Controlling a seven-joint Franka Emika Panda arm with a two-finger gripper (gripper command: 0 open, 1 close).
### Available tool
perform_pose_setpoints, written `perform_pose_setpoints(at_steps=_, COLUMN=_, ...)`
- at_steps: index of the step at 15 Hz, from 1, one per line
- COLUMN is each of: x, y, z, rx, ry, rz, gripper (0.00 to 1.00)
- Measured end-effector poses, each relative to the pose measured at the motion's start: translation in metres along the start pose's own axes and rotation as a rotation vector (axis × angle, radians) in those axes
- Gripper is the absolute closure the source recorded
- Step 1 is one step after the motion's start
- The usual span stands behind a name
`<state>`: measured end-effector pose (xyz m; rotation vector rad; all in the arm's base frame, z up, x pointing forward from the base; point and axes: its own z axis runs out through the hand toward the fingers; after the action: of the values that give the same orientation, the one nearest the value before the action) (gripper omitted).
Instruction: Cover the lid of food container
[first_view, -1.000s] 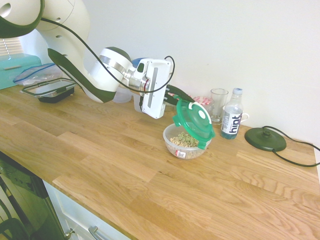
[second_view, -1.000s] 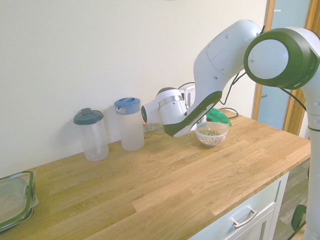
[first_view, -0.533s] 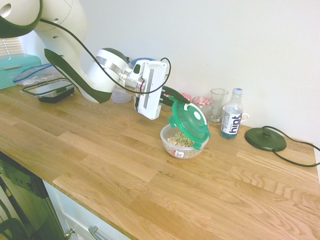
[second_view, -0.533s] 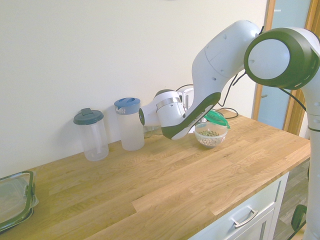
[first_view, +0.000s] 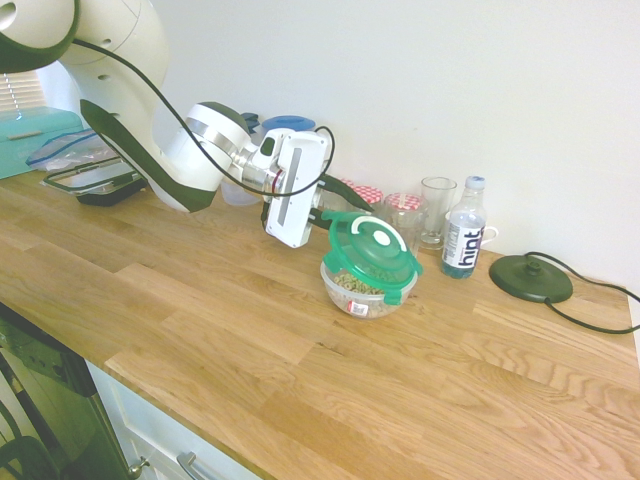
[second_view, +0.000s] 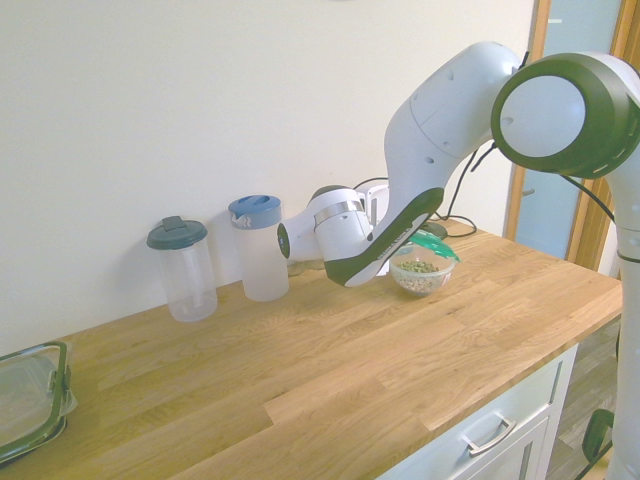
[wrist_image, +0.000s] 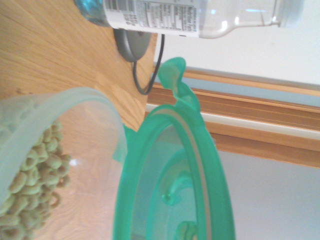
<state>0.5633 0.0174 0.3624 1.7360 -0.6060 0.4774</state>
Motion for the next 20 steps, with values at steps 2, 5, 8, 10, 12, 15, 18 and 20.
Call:
perform_pose_setpoints(at_steps=2, x=0.002, y=0.003, z=-0.014, rx=0.069, ry=-0.042, rz=-0.004, gripper=0.0)
perform_pose_setpoints(at_steps=5, x=0.018, y=0.012, z=-0.028, rx=0.16, ry=-0.142, rz=-0.016, gripper=0.0)
perform_pose_setpoints(at_steps=8, x=0.035, y=0.015, z=-0.04, rx=0.266, ry=-0.239, rz=-0.021, gripper=0.0)
perform_pose_setpoints(at_steps=10, x=0.048, y=0.019, z=-0.053, rx=0.368, ry=-0.329, rz=-0.016, gripper=0.0)
perform_pose_setpoints(at_steps=12, x=0.069, y=0.03, z=-0.067, rx=0.473, ry=-0.424, rz=-0.006, gripper=0.0)
perform_pose_setpoints(at_steps=15, x=0.093, y=0.053, z=-0.084, rx=0.64, ry=-0.558, rz=0.001, gripper=0.0)
perform_pose_setpoints(at_steps=18, x=0.097, y=0.078, z=-0.074, rx=0.812, ry=-0.685, rz=0.028, gripper=0.0)
perform_pose_setpoints(at_steps=20, x=0.083, y=0.091, z=-0.054, rx=0.924, ry=-0.77, rz=0.049, gripper=0.0)
